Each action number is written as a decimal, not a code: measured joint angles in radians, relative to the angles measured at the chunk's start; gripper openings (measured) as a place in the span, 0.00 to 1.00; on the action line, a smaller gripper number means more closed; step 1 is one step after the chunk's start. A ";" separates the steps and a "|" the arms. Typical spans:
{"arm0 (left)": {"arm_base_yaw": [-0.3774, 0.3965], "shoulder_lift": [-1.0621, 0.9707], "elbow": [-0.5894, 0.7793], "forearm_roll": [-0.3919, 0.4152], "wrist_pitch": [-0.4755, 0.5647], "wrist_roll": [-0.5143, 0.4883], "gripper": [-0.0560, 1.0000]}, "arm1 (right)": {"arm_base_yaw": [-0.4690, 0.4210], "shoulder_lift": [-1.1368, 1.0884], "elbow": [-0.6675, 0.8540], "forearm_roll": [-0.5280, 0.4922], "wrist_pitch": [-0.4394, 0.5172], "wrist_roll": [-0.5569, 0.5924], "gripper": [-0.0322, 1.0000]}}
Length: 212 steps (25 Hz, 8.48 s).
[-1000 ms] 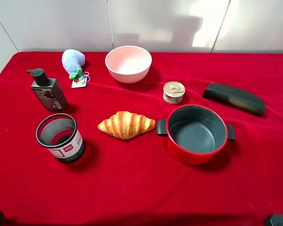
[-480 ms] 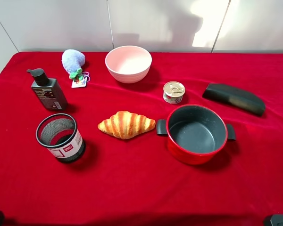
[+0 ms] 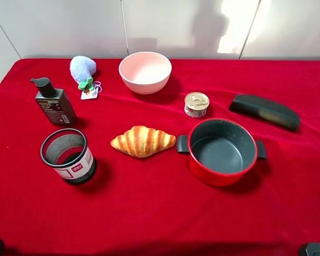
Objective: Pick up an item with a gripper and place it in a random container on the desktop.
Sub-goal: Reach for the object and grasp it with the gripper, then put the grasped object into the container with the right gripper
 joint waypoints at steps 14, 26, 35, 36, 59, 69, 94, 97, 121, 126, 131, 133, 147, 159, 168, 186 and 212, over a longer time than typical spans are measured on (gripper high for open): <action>0.000 0.000 0.000 0.000 0.000 0.000 0.99 | 0.396 0.303 -0.013 -0.091 -0.164 0.014 0.70; 0.000 0.000 0.000 0.000 0.000 0.000 0.99 | 0.623 0.544 -0.014 -0.134 -0.290 -0.112 0.70; 0.000 0.000 0.000 0.000 0.000 0.000 0.99 | 0.642 0.738 -0.174 -0.138 -0.288 -0.156 0.70; 0.000 0.000 0.000 0.000 0.000 0.000 0.99 | 0.654 0.762 -0.191 -0.141 -0.288 -0.166 0.70; 0.000 0.000 0.000 0.000 0.000 0.000 0.99 | 0.806 1.148 -0.397 -0.127 -0.288 -0.241 0.70; 0.000 0.000 0.000 0.000 0.000 0.000 0.99 | 0.817 1.245 -0.432 -0.115 -0.319 -0.244 0.70; 0.000 0.000 0.000 0.000 0.000 0.000 0.99 | 0.817 1.414 -0.432 -0.166 -0.400 -0.245 0.70; 0.000 0.000 0.000 0.000 0.000 0.000 0.99 | 0.817 1.431 -0.432 -0.203 -0.400 -0.243 0.70; 0.000 0.000 0.000 0.000 0.000 0.000 0.99 | 0.751 1.469 -0.435 -0.233 -0.424 -0.241 0.70; 0.000 0.000 0.000 0.000 0.000 0.000 0.99 | 0.748 1.490 -0.435 -0.227 -0.432 -0.241 0.70; 0.000 0.000 0.000 0.000 0.000 0.000 0.99 | 0.748 1.500 -0.435 -0.215 -0.431 -0.241 0.70; 0.000 0.000 0.000 0.000 0.000 0.000 0.99 | 0.748 1.500 -0.435 -0.213 -0.431 -0.241 0.70; 0.000 0.000 0.000 0.000 0.000 0.000 0.99 | 0.748 1.501 -0.435 -0.205 -0.432 -0.241 0.60; 0.000 0.000 0.000 0.000 0.000 0.000 0.99 | 0.748 1.501 -0.435 -0.205 -0.434 -0.241 0.50; 0.000 0.000 0.000 0.000 0.000 0.000 0.99 | 0.748 1.501 -0.435 -0.205 -0.434 -0.241 0.50; 0.000 0.000 0.000 0.000 0.000 0.000 0.99 | 0.748 1.425 -0.435 -0.220 -0.448 -0.241 0.50; 0.000 0.000 0.000 0.000 0.000 0.000 0.99 | 0.748 1.240 -0.435 -0.334 -0.214 -0.211 0.50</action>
